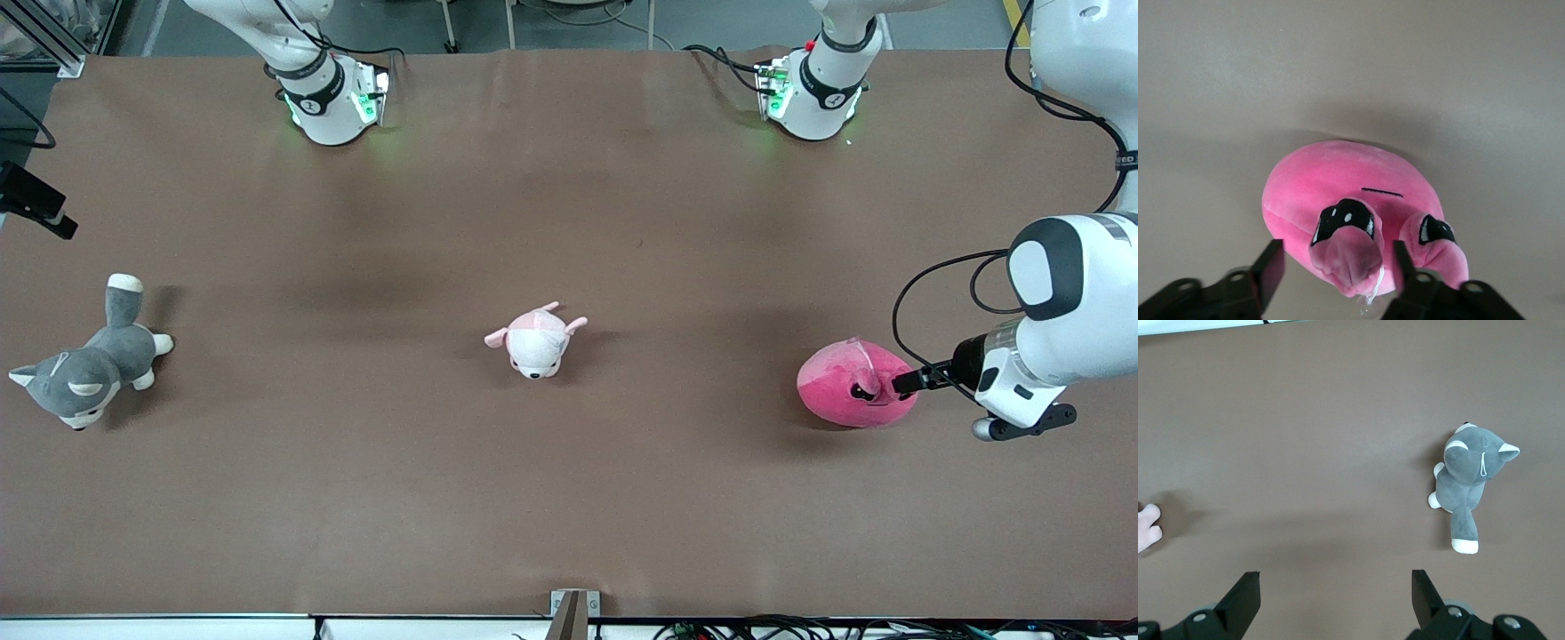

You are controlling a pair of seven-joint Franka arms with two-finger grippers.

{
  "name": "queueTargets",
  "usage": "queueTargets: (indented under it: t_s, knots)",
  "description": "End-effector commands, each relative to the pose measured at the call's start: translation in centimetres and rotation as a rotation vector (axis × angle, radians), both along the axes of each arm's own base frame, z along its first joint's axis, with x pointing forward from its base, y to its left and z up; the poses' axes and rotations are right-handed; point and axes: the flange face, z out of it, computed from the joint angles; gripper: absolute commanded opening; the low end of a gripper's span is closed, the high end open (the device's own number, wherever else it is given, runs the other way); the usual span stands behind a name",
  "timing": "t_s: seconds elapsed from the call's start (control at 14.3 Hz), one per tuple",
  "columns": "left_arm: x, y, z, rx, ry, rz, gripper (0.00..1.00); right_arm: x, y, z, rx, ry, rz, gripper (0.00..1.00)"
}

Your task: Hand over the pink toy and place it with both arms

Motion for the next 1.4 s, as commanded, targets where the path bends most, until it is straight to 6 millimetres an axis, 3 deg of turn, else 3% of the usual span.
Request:
queueTargets:
  t_s: [0.0, 0.28, 0.42, 0.56, 0.84, 1.12, 1.33]
  knots:
    - [-0.6, -0.2, -0.1, -0.006, -0.003, 0.01, 0.56, -2.2, 0.4, -0.7, -0.02, -0.031, 0.013, 1.0]
    - [-0.7, -0.5, -0.5, -0.007, 0.006, 0.006, 0.21, -3.2, 1.7, -0.9, -0.021, -0.045, 0.031, 1.0]
    - [-0.4, -1.3, 0.2, -0.004, -0.009, -0.01, 0.03, -3.2, 1.7, -1.0, -0.019, -0.042, 0.024, 1.0]
    - [-0.5, -2.5, 1.2, -0.003, -0.022, -0.024, 0.0, -2.9, 1.9, -0.8, -0.006, -0.052, 0.023, 1.0]
    - [-1.7, -5.5, 7.9, -0.017, -0.073, -0.073, 0.0, -3.0, 2.2, -1.0, -0.014, -0.03, 0.045, 1.0]
    - [-3.5, -12.2, 13.2, -0.045, -0.051, -0.114, 0.0, -3.1, 2.3, -1.7, 0.023, 0.009, 0.027, 0.97]
    - [-5.8, -20.0, 15.2, -0.076, -0.049, -0.094, 0.0, -2.8, 3.6, -2.0, 0.145, 0.012, 0.037, 0.91]
